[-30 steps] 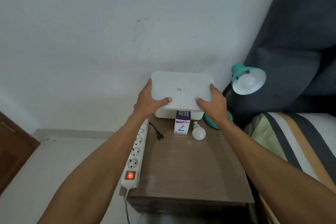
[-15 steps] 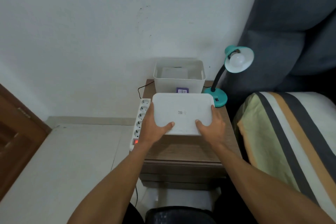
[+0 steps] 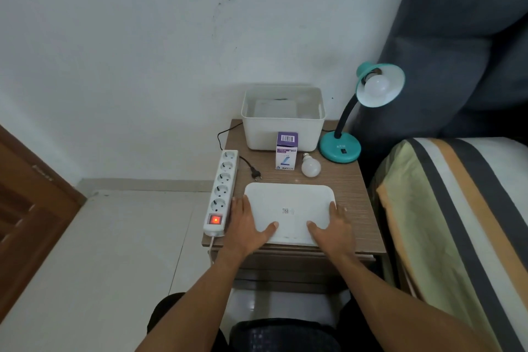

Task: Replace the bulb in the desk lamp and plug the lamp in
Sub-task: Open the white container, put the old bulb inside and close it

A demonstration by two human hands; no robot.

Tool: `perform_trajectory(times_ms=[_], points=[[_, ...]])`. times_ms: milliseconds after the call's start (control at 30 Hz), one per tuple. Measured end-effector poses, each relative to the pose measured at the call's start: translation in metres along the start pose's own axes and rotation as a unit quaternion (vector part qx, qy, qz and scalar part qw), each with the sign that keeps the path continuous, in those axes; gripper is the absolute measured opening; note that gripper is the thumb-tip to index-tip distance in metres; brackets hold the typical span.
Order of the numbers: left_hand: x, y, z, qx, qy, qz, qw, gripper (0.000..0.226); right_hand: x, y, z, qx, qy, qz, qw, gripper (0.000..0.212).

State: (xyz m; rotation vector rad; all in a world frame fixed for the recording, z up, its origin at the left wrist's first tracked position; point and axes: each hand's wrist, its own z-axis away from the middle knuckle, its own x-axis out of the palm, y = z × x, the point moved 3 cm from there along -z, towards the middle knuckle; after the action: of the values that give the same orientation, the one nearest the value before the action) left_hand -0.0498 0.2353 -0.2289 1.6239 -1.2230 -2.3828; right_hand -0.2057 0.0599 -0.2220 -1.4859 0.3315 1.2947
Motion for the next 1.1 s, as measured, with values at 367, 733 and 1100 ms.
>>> perform_trajectory(times_ms=[367,733,1100], points=[[-0.007,0.023,-0.012,0.034,0.067,-0.021,0.997,0.112,-0.014,-0.018,-0.02,-0.003,0.085,-0.007,0.996,0.064],[-0.092,0.073,-0.14,0.098,0.167,0.064,0.979,0.101,-0.046,-0.081,-0.117,-0.034,0.046,-0.092,0.994,0.05],[-0.134,0.088,-0.253,0.065,0.067,0.11,0.99,0.144,-0.026,-0.082,-0.171,-0.051,-0.024,-0.062,0.996,0.041]])
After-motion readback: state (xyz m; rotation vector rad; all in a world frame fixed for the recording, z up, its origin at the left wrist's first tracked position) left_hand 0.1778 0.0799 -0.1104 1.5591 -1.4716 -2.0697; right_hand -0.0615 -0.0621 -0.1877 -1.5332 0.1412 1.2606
